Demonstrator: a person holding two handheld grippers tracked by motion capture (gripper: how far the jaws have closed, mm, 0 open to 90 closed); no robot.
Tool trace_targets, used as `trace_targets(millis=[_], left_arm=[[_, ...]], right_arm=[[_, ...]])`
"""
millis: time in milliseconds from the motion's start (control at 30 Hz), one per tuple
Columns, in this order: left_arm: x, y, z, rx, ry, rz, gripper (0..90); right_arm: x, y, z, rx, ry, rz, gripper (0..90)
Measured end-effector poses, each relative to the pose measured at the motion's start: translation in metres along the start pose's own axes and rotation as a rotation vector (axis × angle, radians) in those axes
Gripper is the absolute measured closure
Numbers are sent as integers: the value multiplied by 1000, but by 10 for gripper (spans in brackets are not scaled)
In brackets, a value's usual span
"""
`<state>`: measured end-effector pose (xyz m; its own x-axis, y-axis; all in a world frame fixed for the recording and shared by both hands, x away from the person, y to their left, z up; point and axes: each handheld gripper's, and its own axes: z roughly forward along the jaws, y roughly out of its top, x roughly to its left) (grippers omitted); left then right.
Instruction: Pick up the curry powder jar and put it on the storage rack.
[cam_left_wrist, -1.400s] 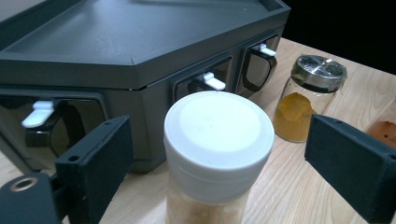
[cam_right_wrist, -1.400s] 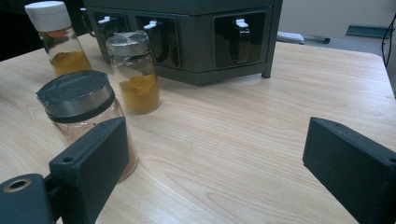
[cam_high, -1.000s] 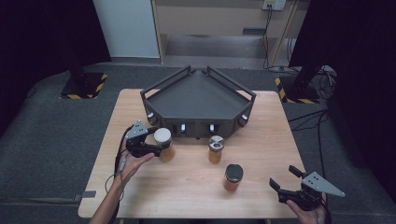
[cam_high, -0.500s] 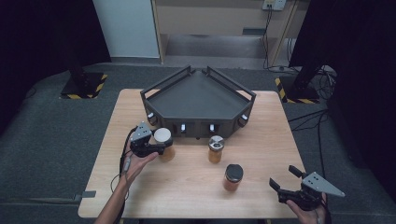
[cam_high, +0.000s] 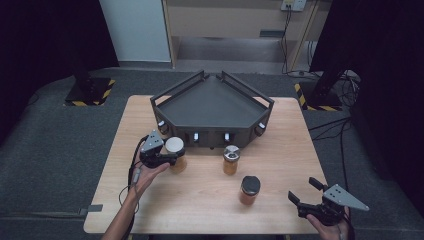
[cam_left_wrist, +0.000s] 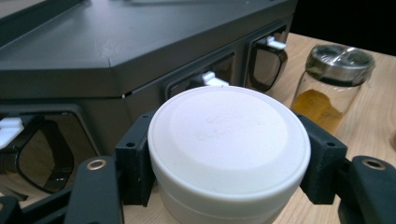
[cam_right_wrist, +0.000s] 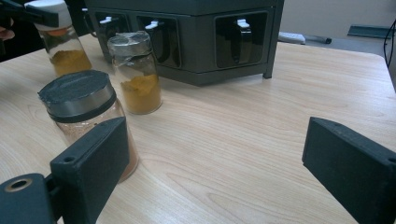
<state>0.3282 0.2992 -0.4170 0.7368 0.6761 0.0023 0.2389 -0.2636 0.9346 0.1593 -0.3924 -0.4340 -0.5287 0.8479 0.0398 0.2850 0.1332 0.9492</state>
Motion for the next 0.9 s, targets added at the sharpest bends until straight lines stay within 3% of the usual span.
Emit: trace_targets(millis=[300, 633, 900], left_arm=[[-1, 20, -11, -13, -27, -3, 328], [-8, 55, -16, 11, -28, 14, 328], [-8, 79, -21, -19, -40, 6, 328]], right_arm=[[0, 0, 0, -1, -1, 0, 75], [0, 0, 0, 1, 1, 2, 74], [0, 0, 0, 1, 1, 1, 74]])
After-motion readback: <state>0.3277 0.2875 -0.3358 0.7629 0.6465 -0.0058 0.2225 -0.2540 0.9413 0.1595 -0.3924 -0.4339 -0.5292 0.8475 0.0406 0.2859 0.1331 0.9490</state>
